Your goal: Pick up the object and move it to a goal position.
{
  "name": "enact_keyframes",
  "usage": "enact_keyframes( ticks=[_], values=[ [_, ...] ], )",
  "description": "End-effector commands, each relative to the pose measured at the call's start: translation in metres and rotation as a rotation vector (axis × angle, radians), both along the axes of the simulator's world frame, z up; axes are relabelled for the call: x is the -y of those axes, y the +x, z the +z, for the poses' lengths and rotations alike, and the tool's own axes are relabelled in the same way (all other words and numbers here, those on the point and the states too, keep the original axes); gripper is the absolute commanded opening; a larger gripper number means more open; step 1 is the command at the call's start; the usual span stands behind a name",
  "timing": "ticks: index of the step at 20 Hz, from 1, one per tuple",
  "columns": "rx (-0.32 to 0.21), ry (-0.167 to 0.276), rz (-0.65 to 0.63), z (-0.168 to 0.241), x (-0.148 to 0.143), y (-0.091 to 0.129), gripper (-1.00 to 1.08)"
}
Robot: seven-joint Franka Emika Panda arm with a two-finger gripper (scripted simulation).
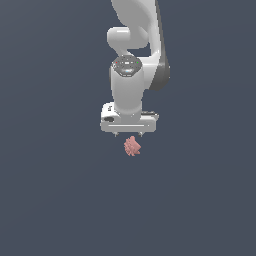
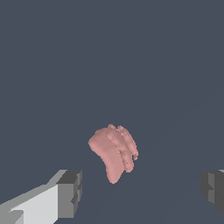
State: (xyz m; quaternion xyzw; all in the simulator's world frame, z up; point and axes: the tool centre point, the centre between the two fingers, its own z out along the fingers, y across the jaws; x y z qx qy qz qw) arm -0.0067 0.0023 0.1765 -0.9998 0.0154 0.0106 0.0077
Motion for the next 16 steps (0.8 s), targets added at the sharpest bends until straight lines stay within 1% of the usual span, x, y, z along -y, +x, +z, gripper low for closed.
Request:
enact_keyframes(
  ticks=[1, 11, 16],
  values=[
    [0.0, 0.0, 0.0, 0.0, 0.0, 0.0, 1.0],
    [-0.014, -0.014, 0.029, 0.0, 0.015, -0.002, 1.0],
    [-0.014, -0.014, 0.029, 0.001, 0.015, -0.002, 1.0]
  ],
)
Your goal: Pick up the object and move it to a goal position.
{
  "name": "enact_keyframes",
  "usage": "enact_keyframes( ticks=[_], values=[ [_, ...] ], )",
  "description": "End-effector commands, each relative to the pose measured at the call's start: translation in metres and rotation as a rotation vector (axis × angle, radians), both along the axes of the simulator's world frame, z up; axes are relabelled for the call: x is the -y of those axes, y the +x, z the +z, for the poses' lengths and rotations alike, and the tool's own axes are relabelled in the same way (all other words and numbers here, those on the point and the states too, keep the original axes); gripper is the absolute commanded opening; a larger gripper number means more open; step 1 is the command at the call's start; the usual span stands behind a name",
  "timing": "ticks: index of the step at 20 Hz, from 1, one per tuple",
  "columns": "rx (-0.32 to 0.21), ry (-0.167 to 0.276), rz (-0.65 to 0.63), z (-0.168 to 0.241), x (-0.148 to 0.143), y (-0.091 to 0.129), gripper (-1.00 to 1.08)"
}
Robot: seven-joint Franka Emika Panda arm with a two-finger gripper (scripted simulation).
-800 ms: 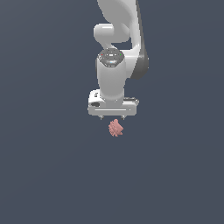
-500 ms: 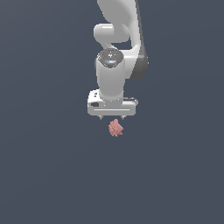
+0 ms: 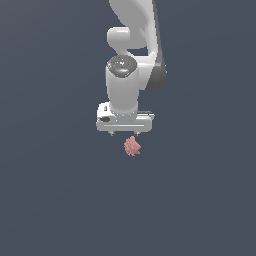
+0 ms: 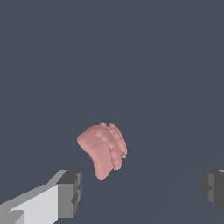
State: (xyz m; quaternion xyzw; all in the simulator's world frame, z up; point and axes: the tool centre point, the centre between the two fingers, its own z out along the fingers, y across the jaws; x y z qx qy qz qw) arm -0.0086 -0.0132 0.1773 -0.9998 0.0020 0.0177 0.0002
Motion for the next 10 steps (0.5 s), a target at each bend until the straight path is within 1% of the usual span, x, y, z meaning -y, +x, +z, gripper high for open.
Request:
enact_keyframes(
  ticks=[1, 6, 10],
  values=[
    [0.0, 0.0, 0.006, -0.001, -0.001, 0.0, 1.0],
    [0.003, 0.0, 0.046, -0.007, -0.003, -0.001, 1.0],
    [0.007, 0.0, 0.108, -0.017, -0.006, -0.002, 1.0]
  ],
)
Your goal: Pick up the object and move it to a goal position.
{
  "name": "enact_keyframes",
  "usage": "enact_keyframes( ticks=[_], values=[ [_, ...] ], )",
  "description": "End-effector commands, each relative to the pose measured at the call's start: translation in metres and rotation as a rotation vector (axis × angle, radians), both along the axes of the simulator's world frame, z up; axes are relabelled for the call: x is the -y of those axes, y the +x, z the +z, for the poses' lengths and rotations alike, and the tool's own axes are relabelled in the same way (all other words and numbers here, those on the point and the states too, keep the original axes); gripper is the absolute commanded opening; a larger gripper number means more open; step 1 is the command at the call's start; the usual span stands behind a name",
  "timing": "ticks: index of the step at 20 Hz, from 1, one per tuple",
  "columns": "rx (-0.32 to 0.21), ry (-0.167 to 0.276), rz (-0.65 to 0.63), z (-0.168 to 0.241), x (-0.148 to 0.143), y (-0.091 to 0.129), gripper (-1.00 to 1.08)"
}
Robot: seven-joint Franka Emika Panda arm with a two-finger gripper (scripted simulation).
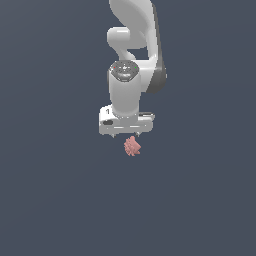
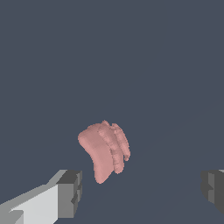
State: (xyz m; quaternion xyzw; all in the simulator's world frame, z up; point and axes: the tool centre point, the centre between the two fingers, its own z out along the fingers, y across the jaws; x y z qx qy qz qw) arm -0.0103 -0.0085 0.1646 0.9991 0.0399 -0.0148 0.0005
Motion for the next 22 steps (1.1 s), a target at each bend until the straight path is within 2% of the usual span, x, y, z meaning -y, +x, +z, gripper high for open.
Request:
enact_keyframes(
  ticks=[1, 13, 22],
  values=[
    [0.003, 0.0, 0.044, -0.007, -0.002, -0.001, 1.0],
    [0.022, 0.005, 0.325, -0.048, -0.02, -0.01, 1.0],
    [0.029, 0.008, 0.408, -0.059, -0.025, -0.014, 1.0]
  ],
)
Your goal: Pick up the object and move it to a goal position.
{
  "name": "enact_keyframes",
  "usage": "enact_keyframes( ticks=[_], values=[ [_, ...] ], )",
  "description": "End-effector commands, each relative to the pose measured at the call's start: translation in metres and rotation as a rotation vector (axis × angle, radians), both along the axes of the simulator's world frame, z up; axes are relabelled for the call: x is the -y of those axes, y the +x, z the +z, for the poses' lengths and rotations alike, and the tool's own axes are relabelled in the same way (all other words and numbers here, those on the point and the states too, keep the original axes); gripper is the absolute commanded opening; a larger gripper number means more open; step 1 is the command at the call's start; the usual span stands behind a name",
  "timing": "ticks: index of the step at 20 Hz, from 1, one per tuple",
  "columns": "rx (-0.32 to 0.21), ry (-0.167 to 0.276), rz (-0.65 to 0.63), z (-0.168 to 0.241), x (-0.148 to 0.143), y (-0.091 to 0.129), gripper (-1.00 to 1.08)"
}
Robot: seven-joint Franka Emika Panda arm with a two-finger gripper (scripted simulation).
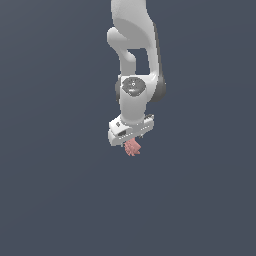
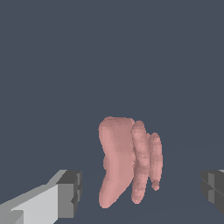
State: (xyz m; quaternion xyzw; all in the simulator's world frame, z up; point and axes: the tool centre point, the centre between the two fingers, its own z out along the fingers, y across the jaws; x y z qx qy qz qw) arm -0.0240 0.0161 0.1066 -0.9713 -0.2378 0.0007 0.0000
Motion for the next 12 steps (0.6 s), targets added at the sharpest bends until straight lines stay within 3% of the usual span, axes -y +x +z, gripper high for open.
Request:
enact_keyframes(
  ticks=[1, 12],
  values=[
    [0.001, 0.0, 0.009, -0.001, -0.001, 0.0, 1.0],
    [0.001, 0.0, 0.008, -0.036, -0.001, -0.001, 1.0]
  ],
)
